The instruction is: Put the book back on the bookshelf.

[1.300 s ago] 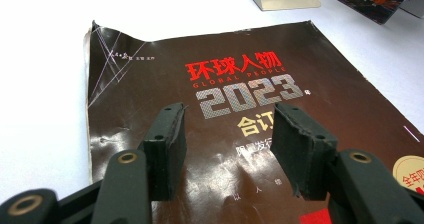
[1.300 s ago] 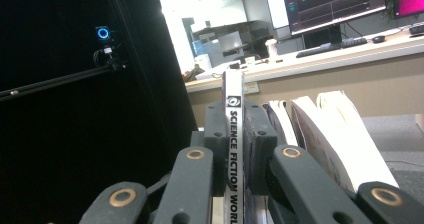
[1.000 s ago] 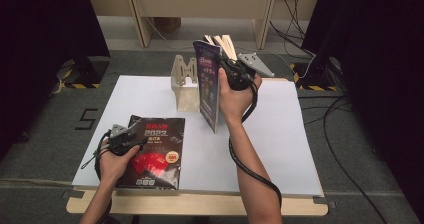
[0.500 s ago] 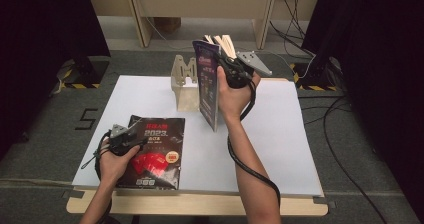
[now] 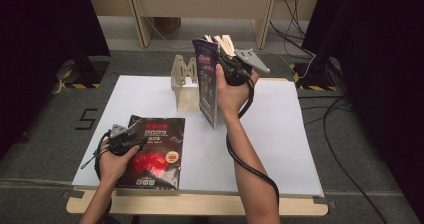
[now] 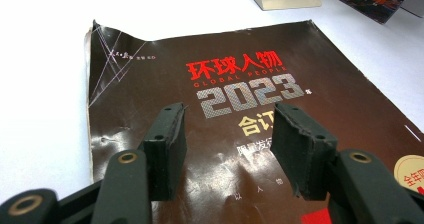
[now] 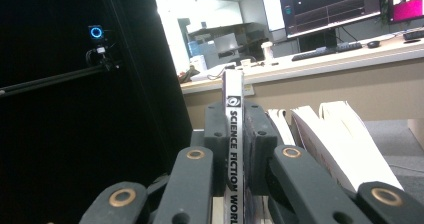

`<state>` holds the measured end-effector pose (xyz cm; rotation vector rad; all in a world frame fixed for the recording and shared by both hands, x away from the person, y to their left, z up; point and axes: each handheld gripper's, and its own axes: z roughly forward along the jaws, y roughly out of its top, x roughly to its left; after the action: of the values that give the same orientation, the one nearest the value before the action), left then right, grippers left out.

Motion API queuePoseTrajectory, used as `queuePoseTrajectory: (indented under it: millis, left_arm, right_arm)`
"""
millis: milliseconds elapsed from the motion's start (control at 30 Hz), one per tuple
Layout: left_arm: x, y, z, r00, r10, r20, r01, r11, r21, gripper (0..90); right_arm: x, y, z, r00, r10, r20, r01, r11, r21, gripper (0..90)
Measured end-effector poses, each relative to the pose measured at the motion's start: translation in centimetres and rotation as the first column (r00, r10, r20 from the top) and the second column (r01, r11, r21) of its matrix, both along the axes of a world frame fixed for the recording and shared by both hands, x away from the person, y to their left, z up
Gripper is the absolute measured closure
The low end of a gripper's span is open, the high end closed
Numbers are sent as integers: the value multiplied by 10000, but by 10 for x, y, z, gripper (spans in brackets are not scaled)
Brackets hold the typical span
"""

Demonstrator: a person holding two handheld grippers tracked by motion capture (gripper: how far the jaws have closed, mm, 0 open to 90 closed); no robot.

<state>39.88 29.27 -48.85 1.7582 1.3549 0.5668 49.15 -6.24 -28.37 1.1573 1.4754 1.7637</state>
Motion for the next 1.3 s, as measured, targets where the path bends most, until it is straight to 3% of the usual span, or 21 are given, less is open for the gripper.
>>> queuePoseTrajectory:
  millis: [1300]
  left_arm:
    - [1, 0, -1, 10000, -33, -19, 33, 10000, -39, 469]
  right_arm:
    - [21, 11, 3, 9991, -418, 70, 420, 9987, -297, 837]
